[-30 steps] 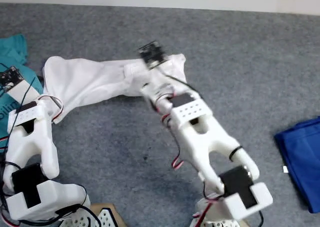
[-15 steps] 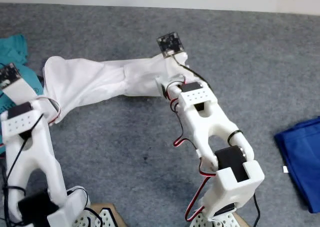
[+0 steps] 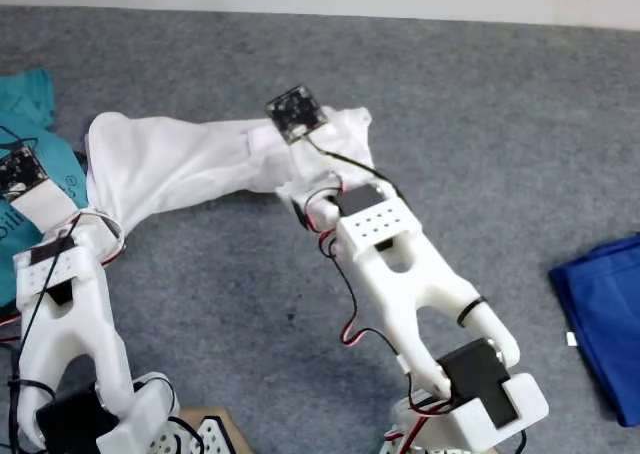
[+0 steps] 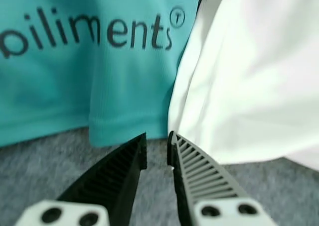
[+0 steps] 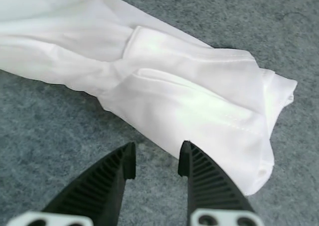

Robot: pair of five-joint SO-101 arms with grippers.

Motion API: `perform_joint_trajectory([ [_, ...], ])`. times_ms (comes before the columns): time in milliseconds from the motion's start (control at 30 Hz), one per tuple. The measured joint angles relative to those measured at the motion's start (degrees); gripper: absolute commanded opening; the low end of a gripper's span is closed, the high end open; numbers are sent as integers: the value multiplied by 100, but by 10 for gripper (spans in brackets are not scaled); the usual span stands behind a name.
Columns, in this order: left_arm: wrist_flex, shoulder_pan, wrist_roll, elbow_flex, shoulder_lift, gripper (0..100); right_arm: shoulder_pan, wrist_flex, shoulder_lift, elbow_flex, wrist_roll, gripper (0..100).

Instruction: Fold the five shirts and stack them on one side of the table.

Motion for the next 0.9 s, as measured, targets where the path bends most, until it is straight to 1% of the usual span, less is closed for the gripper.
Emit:
perform_joint_trajectory([
  [200,-571,316,0,35,0,98,-220,0,-9,0,35,156],
  [367,-686,422,-26,44,0,98,-281,0,-9,0,35,156],
  [500,-246,422,-62,88,-18,98,-281,0,-9,0,35,156],
  [600,88,422,-378,88,-35,98,-281,0,-9,0,35,156],
  [700,132,422,-554,88,-35,98,-281,0,-9,0,35,156],
  [900,149,422,-563,105,-35,98,-281,0,-9,0,35,156],
])
